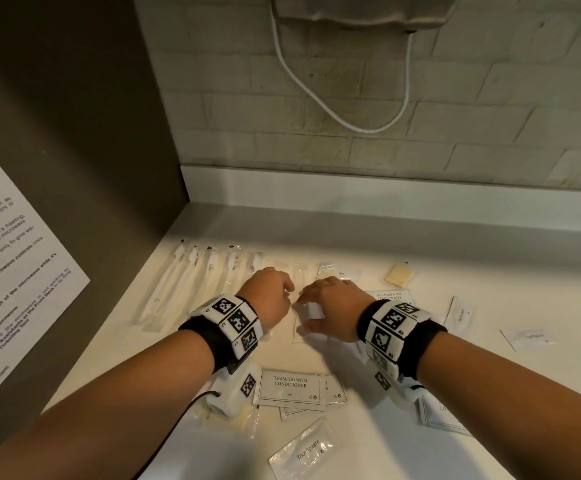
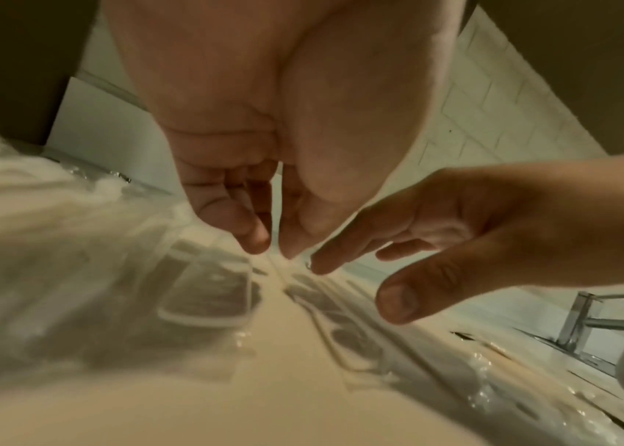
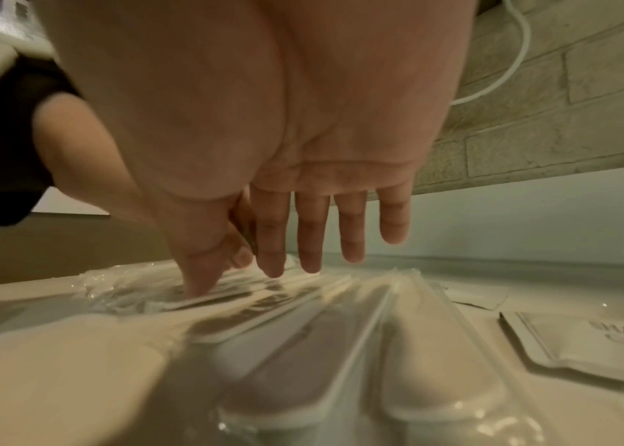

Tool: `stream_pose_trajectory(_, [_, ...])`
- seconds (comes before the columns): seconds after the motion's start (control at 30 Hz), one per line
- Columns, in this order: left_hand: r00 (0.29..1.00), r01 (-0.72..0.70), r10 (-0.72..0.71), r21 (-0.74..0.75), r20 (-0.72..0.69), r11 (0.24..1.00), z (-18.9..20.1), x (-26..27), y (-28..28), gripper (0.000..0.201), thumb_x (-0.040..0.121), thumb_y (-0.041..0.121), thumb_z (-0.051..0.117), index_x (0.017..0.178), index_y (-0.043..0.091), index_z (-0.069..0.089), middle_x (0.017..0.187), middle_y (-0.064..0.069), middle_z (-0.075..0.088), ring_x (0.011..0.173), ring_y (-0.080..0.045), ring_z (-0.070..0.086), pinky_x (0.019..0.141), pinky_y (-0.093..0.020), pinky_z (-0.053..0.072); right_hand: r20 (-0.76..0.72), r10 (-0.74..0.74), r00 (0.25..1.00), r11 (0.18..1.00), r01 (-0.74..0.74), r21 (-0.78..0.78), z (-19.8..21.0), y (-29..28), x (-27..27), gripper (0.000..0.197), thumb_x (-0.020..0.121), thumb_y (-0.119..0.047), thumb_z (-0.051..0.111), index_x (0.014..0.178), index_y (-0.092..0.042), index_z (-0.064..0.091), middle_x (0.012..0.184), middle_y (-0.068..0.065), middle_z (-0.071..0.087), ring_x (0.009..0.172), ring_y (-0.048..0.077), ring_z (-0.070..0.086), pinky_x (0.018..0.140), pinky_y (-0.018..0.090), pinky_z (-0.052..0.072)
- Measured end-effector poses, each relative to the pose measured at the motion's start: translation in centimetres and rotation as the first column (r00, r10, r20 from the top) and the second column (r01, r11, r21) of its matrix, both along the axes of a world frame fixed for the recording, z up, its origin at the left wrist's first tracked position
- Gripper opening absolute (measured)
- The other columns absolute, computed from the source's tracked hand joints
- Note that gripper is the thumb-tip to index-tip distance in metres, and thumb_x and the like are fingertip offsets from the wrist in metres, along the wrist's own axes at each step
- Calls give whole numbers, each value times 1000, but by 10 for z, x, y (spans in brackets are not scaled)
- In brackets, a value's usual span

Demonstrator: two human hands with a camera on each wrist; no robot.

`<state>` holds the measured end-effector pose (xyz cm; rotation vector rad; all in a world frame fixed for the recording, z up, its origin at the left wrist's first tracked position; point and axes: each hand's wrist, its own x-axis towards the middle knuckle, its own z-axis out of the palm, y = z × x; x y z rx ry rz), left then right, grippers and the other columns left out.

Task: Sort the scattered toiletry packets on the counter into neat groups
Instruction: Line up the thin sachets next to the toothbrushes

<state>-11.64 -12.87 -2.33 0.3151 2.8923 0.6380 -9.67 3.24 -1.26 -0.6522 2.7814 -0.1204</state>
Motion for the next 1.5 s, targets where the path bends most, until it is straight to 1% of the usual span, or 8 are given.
stream_pose_trajectory(0.13, [998,67,-64,-204,21,977,5,0,-25,40,85,6,55,119,25,65,123,2,53,118,-21,47,99,-33,42,25,4,1000,996,-6,87,-5,-5,-3,54,87,-60,49,133,-32,52,143,-4,48,133,22,37,111,43,27])
stream_pose_trajectory(0.27, [987,160,-162,-334,22,929,2,7,-38,36,86,37,60,122,32,63,124,11,57,116,-20,41,97,-34,33,10,6,1000,995,-7,102,-9,-6,-3,52,87,-57,49,133,-32,51,144,-2,46,135,23,36,113,44,24])
stream_pose_trajectory(0.6, [995,96,-99,-338,8,936,-16,-1,-45,47,73,58,62,117,40,64,116,12,58,110,-17,43,97,-35,36,3,-19,1000,997,18,80,-10,-17,4,54,88,-55,48,136,-29,47,141,-2,48,132,24,39,114,45,24])
stream_pose_trajectory(0.87, [987,149,-159,-351,0,924,2,4,-40,43,84,49,61,124,34,62,122,12,60,116,-18,41,97,-35,31,-9,-47,999,998,47,43,-7,-19,3,55,89,-58,48,135,-28,49,141,-1,48,132,24,40,113,46,25])
stream_pose_trajectory(1.07, [964,188,-203,-101,-172,977,16,4,-8,31,91,41,54,121,37,61,127,16,58,120,-12,40,105,-37,28,-99,-247,964,969,243,-50,19,35,-25,35,98,-36,42,129,-26,56,135,0,56,121,23,53,104,41,40])
stream_pose_trajectory(1.23, [888,433,-451,-168,-91,886,15,13,37,43,93,50,47,134,39,51,138,15,52,128,-13,35,105,-36,23,-12,-343,939,939,343,38,19,66,-52,36,96,-22,50,132,-23,55,138,3,54,123,25,53,103,39,42])
stream_pose_trajectory(1.4, [837,514,-546,-394,35,762,4,16,52,55,92,61,38,143,43,38,151,2,40,138,-23,26,111,-44,18,4,-303,953,948,301,107,3,61,-65,40,93,-35,53,128,-16,57,130,8,56,117,30,55,99,42,45])
stream_pose_trajectory(1.5, [837,518,-545,-388,45,763,0,11,48,54,90,62,41,141,45,41,154,2,36,139,-22,24,113,-44,16,8,-334,942,938,332,100,-5,61,-70,44,91,-38,55,128,-16,56,127,8,53,114,30,55,97,42,44])
